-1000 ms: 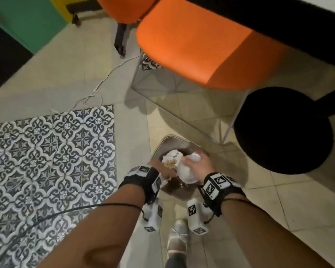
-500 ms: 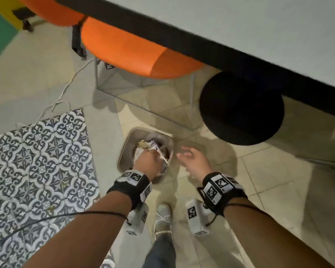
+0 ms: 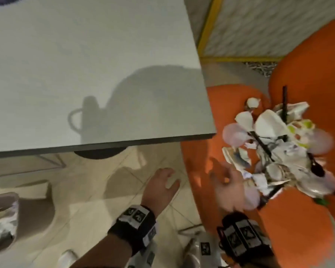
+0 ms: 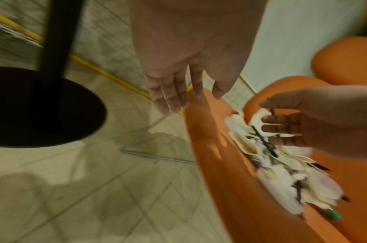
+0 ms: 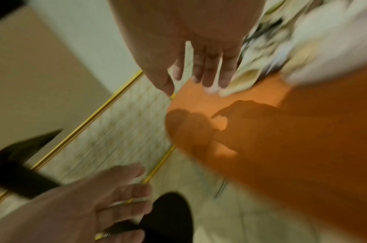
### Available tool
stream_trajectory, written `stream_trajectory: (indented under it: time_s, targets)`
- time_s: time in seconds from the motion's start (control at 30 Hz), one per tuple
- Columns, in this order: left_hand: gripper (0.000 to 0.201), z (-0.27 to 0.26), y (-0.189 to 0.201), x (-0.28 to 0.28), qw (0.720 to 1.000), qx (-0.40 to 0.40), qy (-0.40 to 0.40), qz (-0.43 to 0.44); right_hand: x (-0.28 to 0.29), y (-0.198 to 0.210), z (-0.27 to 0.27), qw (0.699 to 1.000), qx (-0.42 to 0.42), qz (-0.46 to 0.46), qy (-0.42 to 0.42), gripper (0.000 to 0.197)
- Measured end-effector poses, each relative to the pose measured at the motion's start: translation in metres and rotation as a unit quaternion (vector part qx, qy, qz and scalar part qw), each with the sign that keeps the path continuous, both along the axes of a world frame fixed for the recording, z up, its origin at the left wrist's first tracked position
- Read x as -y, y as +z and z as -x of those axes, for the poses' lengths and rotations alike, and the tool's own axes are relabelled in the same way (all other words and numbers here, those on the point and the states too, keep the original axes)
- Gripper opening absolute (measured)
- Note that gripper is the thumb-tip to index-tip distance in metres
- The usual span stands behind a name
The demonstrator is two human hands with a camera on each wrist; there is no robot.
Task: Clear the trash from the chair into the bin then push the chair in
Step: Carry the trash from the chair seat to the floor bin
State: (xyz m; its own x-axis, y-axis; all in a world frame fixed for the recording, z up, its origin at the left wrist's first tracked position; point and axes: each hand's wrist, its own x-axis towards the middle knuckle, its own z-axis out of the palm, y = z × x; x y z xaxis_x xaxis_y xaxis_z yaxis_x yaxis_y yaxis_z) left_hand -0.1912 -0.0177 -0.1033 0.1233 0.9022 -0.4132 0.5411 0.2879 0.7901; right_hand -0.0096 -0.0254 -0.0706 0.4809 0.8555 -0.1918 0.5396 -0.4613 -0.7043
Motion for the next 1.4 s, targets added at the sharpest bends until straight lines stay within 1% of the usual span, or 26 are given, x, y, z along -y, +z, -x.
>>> stream_trajectory:
  time_s: [0.03,0.1,0.13,0.17,0.2,0.23,0.3,0.33,0.37,0.47,0.53,0.6,0.63,0.7,0.73,0.8,0.87,0.9,0.93,1.0,1.13,1.17,1.23,1.27,1.33,1.4]
  targets:
    - [0.048,-0.036,0.009,-0.008,1.000,-0.002,-0.021,-0.003,0.002,0.004,-0.040,0.999,0.045,0.010,-0.030,0.044]
    - [0.066,-0.103,0.019,-0.022,0.998,-0.008,-0.055,-0.026,0.007,0.008,-0.107,0.992,0.105,0.024,-0.059,0.065]
    - [0.072,-0.132,0.019,-0.030,0.997,-0.012,-0.060,-0.042,0.007,0.009,-0.135,0.989,0.127,0.040,-0.068,0.074]
    - [0.077,-0.159,0.023,-0.037,0.997,-0.026,-0.055,-0.044,0.008,0.007,-0.158,0.986,0.128,0.061,-0.085,0.083]
    - [0.083,-0.182,0.017,-0.044,0.998,-0.034,-0.037,-0.033,0.009,0.005,-0.175,0.984,0.110,0.091,-0.109,0.090]
    - [0.090,-0.203,0.009,-0.052,0.999,-0.030,-0.013,0.012,0.008,-0.002,-0.189,0.978,0.073,0.129,-0.146,0.097]
    - [0.098,-0.233,-0.008,-0.067,0.995,-0.043,0.025,0.081,0.007,-0.014,-0.205,0.958,-0.026,0.180,-0.223,0.107]
    - [0.101,-0.243,-0.019,-0.074,0.994,-0.063,0.023,0.092,0.005,-0.020,-0.209,0.947,-0.073,0.189,-0.250,0.111]
    - [0.101,-0.252,-0.022,-0.079,0.992,-0.079,0.023,0.097,0.002,-0.028,-0.212,0.936,-0.118,0.190,-0.272,0.115]
    - [0.090,-0.270,-0.024,-0.092,0.989,-0.113,0.023,0.096,-0.012,-0.043,-0.216,0.903,-0.226,0.141,-0.337,0.131]
    - [0.088,-0.274,-0.022,-0.098,0.985,-0.128,0.033,0.110,-0.022,-0.046,-0.216,0.892,-0.256,0.111,-0.354,0.131]
    - [0.083,-0.273,-0.022,-0.099,0.985,-0.109,0.052,0.125,-0.032,-0.046,-0.217,0.891,-0.268,0.097,-0.354,0.131]
    - [0.075,-0.271,-0.022,-0.099,0.987,-0.098,0.037,0.124,-0.035,-0.046,-0.218,0.888,-0.273,0.098,-0.357,0.133]
    - [0.047,-0.270,-0.022,-0.096,0.994,-0.062,-0.019,0.092,-0.037,-0.050,-0.221,0.883,-0.281,0.098,-0.363,0.133]
    - [0.035,-0.269,-0.022,-0.093,0.996,-0.036,-0.028,0.077,-0.036,-0.052,-0.223,0.882,-0.285,0.096,-0.363,0.132]
    - [0.024,-0.265,-0.018,-0.087,0.997,0.032,0.002,0.067,-0.033,-0.058,-0.229,0.878,-0.286,0.104,-0.370,0.123]
    - [0.019,-0.261,-0.010,-0.084,0.995,0.058,0.036,0.069,-0.029,-0.057,-0.232,0.888,-0.265,0.113,-0.359,0.104]
    - [0.019,-0.258,-0.008,-0.083,0.994,0.062,0.046,0.073,-0.026,-0.056,-0.233,0.893,-0.252,0.120,-0.353,0.097]
    - [0.019,-0.255,-0.006,-0.082,0.993,0.075,0.052,0.079,-0.022,-0.058,-0.234,0.895,-0.244,0.119,-0.353,0.095]
    - [0.019,-0.246,0.001,-0.077,0.991,0.083,0.036,0.096,-0.015,-0.061,-0.235,0.899,-0.243,0.096,-0.351,0.099]
    - [0.019,-0.236,0.005,-0.055,0.988,0.040,-0.055,0.138,-0.005,-0.062,-0.236,0.913,-0.253,0.065,-0.313,0.110]
    - [0.021,-0.237,0.003,-0.048,0.986,0.023,-0.074,0.150,-0.005,-0.061,-0.236,0.915,-0.259,0.064,-0.303,0.111]
    - [0.032,-0.243,-0.002,-0.039,0.982,-0.011,-0.104,0.155,-0.006,-0.059,-0.235,0.918,-0.272,0.059,-0.282,0.113]
    - [0.038,-0.247,-0.006,-0.035,0.982,-0.023,-0.108,0.153,-0.007,-0.056,-0.234,0.919,-0.281,0.061,-0.270,0.114]
    - [0.047,-0.254,-0.012,-0.031,0.984,-0.039,-0.091,0.146,-0.003,-0.055,-0.235,0.924,-0.292,0.060,-0.241,0.114]
    - [0.054,-0.258,-0.013,-0.025,0.987,-0.054,-0.061,0.139,0.008,-0.052,-0.239,0.936,-0.274,0.064,-0.210,0.109]
